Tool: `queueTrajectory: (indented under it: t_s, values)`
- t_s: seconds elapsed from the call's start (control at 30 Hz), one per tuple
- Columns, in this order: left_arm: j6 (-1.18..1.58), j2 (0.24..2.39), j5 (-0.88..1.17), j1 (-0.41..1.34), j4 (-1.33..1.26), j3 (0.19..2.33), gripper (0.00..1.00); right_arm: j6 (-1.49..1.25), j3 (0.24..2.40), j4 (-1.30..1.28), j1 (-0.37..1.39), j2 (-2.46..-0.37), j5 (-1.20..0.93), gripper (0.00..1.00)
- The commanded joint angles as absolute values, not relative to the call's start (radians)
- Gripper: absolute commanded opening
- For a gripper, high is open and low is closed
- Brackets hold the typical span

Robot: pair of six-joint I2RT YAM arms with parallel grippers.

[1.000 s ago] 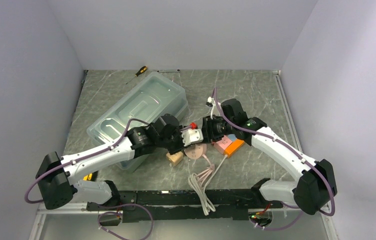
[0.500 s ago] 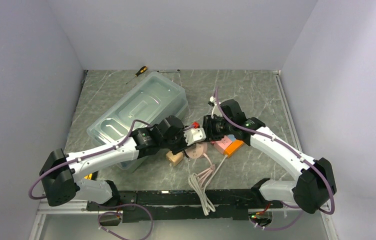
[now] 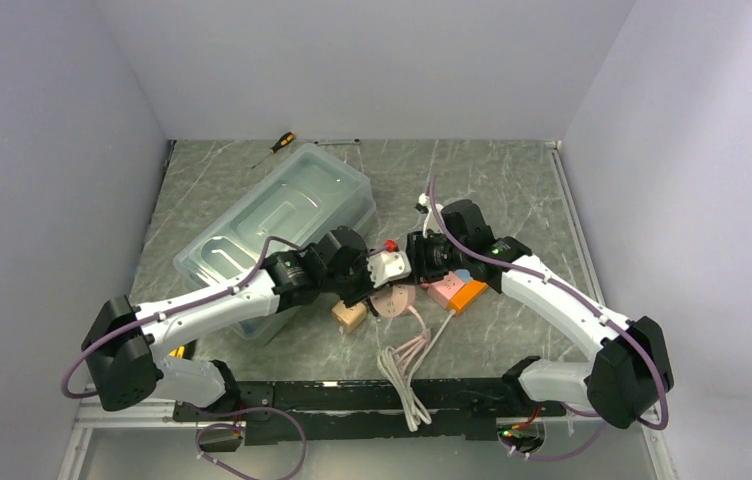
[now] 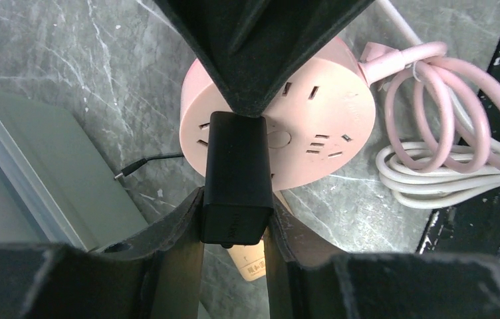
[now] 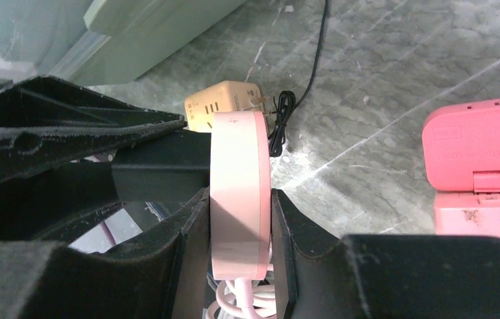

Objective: Pull the plug off the socket

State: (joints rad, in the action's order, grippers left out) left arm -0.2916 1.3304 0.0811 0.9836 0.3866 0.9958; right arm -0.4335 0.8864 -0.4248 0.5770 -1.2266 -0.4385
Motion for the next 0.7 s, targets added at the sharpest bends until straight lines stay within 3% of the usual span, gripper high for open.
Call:
queueTrajectory:
  t_s: [0.0, 0.33, 0.67]
  values:
    - [-0.24, 1.313, 0.237, 0.928, 0.37, 1.073, 0.0, -0.358, 0.908, -0.308, 0.579, -1.165, -0.607, 0.0]
    - [-0.218, 1.329, 0.246, 0.91, 0.349, 1.064, 0.0, -0.399, 0.892, -0.319, 0.581, -1.159, -0.537, 0.0]
    - [-0.155, 1.317, 0.254, 0.935, 0.269, 1.011, 0.0, -0.555, 0.91, -0.405, 0.581, -1.204, -0.113, 0.0]
